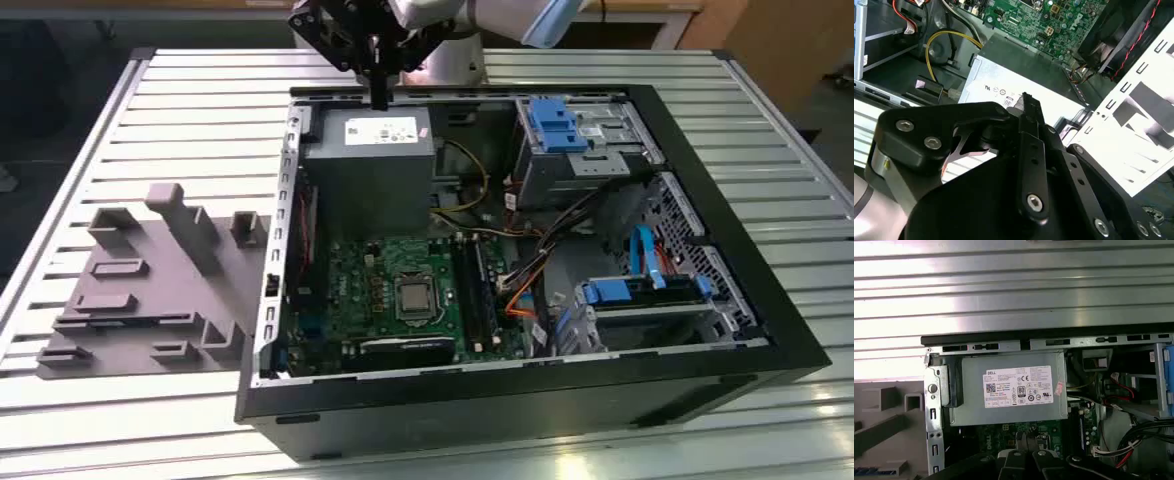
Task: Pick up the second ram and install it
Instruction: 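Reach for the second ram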
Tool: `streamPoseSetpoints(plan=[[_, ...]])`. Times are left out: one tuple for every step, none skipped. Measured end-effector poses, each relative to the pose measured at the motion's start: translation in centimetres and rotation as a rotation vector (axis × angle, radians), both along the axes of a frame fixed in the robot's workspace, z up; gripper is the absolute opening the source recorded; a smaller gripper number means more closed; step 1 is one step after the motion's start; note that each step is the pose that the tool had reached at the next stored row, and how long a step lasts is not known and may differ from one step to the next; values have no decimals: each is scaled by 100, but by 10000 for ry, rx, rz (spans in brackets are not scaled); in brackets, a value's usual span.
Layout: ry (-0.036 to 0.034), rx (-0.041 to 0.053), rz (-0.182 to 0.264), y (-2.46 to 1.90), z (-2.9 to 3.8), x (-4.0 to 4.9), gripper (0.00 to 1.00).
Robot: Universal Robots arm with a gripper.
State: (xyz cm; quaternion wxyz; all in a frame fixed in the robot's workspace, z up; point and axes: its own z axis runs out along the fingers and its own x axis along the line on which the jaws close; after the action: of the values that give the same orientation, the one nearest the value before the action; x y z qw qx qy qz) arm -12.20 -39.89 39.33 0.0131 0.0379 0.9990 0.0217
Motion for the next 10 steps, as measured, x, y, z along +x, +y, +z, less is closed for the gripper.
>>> streamPoseSetpoints(plan=[[0,0,0,0,0,0,11],[0,1,0,0,0,0,11],[0,0,0,0,0,0,11],[0,0,0,0,0,0,11],[0,0,0,0,0,0,11],[0,0,0,0,0,0,11],[0,0,0,0,0,0,11],[0,0,0,0,0,0,11],[0,0,0,0,0,0,11],[0,1,0,0,0,0,11]])
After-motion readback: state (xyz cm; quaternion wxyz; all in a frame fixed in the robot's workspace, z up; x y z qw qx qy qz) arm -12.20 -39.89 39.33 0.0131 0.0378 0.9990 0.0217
